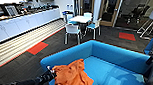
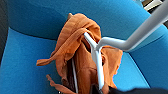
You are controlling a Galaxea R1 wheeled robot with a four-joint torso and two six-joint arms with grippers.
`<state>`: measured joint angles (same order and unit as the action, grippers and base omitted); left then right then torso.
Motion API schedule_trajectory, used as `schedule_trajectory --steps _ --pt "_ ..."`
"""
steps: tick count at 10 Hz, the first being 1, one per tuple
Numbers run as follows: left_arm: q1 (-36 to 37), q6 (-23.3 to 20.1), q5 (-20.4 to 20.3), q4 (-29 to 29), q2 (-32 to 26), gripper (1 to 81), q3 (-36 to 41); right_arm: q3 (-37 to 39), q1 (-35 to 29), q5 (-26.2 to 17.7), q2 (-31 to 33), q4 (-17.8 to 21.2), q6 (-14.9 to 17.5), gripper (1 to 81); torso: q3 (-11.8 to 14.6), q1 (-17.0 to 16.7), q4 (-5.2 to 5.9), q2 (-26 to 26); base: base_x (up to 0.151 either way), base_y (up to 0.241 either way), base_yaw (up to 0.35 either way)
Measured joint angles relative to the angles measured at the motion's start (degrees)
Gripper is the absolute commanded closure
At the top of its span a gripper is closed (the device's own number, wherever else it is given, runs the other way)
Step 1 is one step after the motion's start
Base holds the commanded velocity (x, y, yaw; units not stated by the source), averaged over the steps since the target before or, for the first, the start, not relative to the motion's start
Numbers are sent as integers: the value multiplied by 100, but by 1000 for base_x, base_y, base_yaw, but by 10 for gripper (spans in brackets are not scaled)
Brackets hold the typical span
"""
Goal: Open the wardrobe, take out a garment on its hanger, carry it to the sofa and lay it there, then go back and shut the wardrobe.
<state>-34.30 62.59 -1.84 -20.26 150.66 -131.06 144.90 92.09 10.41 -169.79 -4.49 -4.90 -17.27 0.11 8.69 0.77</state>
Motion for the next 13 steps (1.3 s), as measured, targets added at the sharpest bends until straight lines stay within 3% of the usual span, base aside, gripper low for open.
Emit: schedule_trajectory --steps 1,3,8,13 --pt "-111 -85 -105 -129 -9 10 91 0 0 -2 0 0 -2 10 0 0 0 0 0 0 0" --pt "-124 -38 -347 -311 -67 10 325 0 0 -2 -22 0 -2 10 2 0 0 2 0 0 0" --pt "-516 -35 -374 -995 -245 10 989 0 -2 0 -28 -2 -2 10 5 -2 0 2 0 0 0" --pt "-1877 -35 -286 -2960 -638 10 2498 22 -6 4 -55 2 -2 10 6 -2 0 2 0 0 0"
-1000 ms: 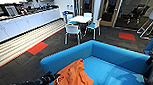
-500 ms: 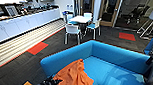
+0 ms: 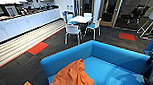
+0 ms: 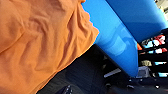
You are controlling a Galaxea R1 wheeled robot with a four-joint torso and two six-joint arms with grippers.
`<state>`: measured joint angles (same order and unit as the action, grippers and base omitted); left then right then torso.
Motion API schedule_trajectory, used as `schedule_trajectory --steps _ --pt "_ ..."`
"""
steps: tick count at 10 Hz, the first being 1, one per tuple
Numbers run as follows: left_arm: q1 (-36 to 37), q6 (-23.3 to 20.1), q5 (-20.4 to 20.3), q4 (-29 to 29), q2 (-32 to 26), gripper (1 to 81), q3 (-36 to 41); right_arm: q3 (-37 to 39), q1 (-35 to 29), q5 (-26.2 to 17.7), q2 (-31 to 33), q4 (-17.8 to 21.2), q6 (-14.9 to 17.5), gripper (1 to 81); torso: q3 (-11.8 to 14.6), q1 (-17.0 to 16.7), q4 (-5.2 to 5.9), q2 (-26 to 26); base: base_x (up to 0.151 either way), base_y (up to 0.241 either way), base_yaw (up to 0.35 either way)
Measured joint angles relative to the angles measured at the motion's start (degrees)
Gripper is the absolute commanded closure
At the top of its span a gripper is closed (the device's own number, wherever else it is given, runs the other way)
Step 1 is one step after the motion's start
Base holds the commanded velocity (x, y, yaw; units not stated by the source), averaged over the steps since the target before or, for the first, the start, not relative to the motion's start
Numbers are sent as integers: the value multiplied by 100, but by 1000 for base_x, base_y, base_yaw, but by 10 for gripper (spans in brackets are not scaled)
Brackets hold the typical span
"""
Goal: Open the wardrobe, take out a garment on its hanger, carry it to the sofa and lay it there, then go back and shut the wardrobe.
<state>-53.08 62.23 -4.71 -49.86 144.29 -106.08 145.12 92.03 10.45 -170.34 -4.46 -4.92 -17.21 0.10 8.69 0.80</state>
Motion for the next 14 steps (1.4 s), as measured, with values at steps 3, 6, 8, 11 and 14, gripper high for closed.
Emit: schedule_trajectory --steps 3,6,8,11,14 --pt "-981 0 -6 -1014 -217 10 176 4 1 66 -34 11 -2 10 234 0 0 2 0 0 0" --pt "-1892 0 -55 -1502 -286 10 101 39 20 71 -37 13 -26 10 297 -13 -9 13 0 0 0" --pt "-2310 0 -66 -1640 -219 10 -108 52 17 71 -39 13 -28 10 319 -15 -212 15 0 0 0" --pt "-2514 6 -135 -1679 150 10 -549 52 20 62 -56 6 -30 10 396 -17 -728 17 0 0 0" --pt "-2686 20 -135 -1685 528 10 -1202 80 39 49 -72 2 -30 10 442 -17 -1007 22 0 0 0"
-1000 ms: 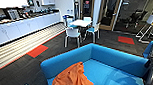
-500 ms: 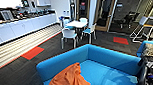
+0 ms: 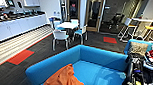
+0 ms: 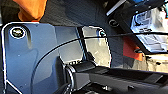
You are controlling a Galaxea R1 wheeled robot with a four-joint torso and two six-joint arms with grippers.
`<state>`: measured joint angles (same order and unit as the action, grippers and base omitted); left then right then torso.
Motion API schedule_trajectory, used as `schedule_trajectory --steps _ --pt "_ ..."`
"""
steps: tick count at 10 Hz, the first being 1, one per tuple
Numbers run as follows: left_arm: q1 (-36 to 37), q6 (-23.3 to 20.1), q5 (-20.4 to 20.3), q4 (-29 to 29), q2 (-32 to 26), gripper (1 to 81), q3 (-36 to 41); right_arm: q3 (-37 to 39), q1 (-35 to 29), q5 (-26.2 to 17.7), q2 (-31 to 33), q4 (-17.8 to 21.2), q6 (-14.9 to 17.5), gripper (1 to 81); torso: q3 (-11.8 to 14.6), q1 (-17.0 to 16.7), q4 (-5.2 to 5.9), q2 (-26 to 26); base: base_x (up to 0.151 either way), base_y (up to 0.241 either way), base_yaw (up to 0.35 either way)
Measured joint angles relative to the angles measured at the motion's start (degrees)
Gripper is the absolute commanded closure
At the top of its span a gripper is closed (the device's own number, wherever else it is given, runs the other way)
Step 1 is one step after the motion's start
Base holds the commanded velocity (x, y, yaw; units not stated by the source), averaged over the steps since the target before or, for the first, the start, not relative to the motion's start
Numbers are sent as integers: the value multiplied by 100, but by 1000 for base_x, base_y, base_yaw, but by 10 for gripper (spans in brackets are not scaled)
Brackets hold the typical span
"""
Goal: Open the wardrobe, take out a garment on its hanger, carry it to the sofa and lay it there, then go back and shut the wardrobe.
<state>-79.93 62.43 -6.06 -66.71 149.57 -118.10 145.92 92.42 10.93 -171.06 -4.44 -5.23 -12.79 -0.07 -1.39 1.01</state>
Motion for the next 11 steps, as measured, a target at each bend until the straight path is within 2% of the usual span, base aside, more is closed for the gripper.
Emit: schedule_trajectory --steps 7,11 --pt "-250 -2 -9 -44 827 10 -1246 433 -22 0 -257 -5 6 10 5 0 0 0 0 0 0" --pt "-258 -2 -35 -55 917 10 -1331 455 -68 -2 -306 -5 13 10 2 8 0 -2 -47 0 0"
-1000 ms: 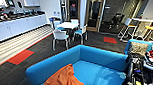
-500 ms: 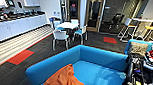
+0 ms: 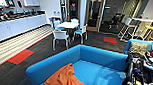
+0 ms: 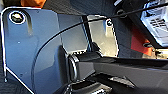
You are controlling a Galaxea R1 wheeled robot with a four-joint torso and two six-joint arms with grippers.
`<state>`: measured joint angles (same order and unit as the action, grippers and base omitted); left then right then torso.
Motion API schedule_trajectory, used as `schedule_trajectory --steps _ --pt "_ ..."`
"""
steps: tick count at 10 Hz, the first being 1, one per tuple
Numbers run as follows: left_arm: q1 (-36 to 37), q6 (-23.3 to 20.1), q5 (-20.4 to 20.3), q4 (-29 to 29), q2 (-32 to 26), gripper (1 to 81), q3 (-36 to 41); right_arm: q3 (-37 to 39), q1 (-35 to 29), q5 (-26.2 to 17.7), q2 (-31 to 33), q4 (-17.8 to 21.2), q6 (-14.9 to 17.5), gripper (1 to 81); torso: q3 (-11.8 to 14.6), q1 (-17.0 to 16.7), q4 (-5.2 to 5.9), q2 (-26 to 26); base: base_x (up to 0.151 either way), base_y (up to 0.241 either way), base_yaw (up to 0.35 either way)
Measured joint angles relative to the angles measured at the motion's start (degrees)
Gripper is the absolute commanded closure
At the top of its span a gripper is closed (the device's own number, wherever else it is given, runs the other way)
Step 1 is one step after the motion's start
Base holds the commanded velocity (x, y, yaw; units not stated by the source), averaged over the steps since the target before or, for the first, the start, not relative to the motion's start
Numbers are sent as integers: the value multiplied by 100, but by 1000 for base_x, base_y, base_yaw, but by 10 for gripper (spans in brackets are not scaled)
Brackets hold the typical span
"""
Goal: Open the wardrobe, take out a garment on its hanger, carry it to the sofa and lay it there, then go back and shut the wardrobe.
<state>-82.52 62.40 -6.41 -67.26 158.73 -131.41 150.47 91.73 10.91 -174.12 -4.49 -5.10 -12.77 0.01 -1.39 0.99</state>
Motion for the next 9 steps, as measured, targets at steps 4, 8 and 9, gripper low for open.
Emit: schedule_trajectory --steps 4,8,9 --pt "-74 -2 9 -13 39 10 -1 24 46 -24 -11 0 2 10 4 -8 0 7 -67 0 0" --pt "-55 -2 18 -22 48 10 -4 39 30 -22 -13 0 4 10 4 -8 0 11 -67 0 0" --pt "-55 -2 18 -24 56 10 -4 39 30 -20 -13 0 6 10 4 -6 0 11 -67 0 0"
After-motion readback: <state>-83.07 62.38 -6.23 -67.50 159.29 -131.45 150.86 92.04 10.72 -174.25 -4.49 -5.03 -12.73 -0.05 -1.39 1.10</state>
